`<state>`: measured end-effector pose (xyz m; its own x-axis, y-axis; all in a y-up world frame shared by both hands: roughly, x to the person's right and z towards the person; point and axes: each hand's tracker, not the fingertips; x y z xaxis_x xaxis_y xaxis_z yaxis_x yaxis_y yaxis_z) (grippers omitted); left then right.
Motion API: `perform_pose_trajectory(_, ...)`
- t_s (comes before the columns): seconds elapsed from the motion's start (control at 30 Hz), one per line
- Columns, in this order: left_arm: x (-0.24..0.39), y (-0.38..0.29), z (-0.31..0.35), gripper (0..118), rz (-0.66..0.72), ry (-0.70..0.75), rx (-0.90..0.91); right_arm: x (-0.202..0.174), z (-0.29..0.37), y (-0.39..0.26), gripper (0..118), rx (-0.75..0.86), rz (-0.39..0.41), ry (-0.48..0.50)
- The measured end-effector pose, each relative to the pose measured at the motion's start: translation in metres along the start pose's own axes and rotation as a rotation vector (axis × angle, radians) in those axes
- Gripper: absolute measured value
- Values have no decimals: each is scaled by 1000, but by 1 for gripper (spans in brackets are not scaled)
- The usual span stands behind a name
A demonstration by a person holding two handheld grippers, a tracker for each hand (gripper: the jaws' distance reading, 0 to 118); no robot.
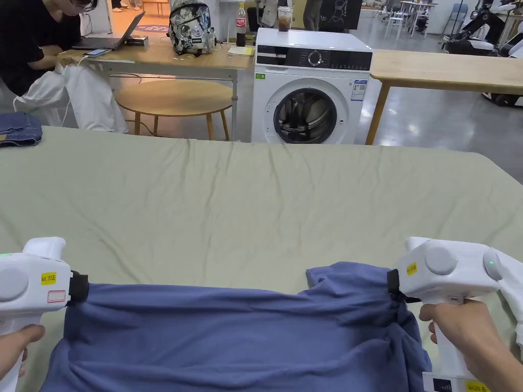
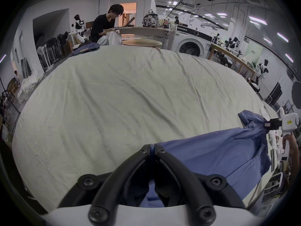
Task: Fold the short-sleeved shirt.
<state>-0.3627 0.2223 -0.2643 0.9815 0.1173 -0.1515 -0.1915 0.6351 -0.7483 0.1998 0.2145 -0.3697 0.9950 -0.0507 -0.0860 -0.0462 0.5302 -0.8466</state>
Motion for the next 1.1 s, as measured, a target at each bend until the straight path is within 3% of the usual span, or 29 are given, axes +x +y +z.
perform_pose_trajectory(0.27,-16,-16,46,0,38,-35,71,-5,76,-40,0,124,47,-23)
perform_pose_trajectory(0.53,-33,-51,79,0,51,-76,80,4,112,-86,0,148,74,-31)
perform_pose_trajectory(0.77,-39,-100,83,0,33,-70,-31,3,108,-144,0,68,139,-66)
perform_pose_trajectory(1.1,-30,-137,40,0,-66,13,-293,22,46,-181,0,-151,104,-88)
